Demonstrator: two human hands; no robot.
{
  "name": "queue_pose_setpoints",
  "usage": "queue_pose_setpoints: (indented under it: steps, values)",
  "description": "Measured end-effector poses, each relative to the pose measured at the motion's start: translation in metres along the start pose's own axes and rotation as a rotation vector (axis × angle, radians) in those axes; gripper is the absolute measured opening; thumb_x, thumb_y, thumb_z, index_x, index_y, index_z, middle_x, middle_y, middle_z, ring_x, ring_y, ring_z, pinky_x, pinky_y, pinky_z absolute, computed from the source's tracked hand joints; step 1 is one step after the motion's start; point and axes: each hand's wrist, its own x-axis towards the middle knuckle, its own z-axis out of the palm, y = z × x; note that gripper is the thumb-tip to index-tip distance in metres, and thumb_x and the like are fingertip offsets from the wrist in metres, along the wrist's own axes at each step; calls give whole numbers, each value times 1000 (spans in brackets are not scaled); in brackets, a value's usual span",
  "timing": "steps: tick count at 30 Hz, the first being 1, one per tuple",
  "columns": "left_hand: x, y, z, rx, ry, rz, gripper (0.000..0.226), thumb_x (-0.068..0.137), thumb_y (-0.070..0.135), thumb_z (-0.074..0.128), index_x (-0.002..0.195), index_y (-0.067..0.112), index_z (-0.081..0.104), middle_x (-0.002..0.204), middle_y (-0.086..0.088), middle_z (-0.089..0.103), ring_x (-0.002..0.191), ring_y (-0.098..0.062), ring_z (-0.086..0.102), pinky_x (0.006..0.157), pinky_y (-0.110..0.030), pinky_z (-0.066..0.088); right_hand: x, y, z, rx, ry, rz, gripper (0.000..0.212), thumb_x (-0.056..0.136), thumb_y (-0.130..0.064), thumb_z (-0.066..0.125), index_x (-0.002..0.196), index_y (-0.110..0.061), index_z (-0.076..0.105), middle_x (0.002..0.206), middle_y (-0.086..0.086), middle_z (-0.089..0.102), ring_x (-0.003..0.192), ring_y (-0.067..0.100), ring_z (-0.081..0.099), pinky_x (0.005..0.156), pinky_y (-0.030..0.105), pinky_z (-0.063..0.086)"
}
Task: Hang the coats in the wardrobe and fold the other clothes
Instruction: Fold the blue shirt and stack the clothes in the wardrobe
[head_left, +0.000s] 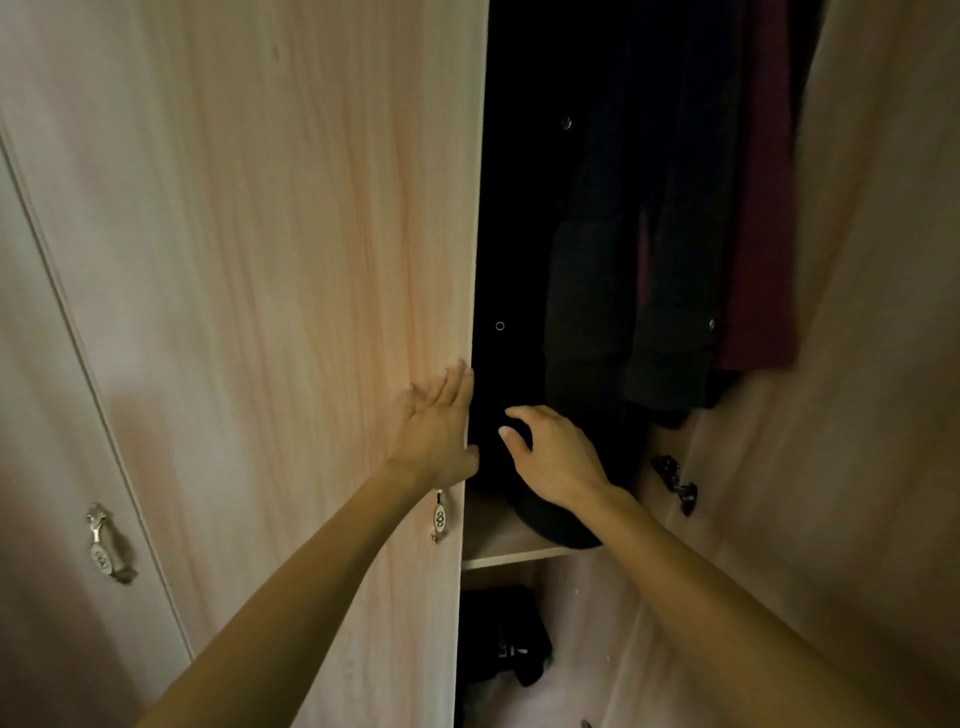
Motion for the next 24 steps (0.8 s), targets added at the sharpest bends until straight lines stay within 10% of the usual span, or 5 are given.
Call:
queue_pose_setpoints:
  steps: [8, 24]
  values:
    - [-47, 80, 20, -208, 104, -3, 58, 99, 45, 30, 150, 19, 18, 157, -3, 18, 146, -18, 8, 118, -40, 10, -63, 40, -24, 9, 69, 44, 40, 98, -39, 44, 134, -22, 51, 134, -2, 54, 118, 17, 54, 94, 29, 45]
    - [-165, 321, 46, -420, 70, 86, 42, 98, 38, 38, 128, 12, 54, 126, -7, 60, 113, -24, 55, 100, -35, 39, -301, 154, -142, 100, 142, 128, 31, 98, -29, 47, 124, -15, 56, 117, 5, 64, 97, 19, 63, 83, 34, 52]
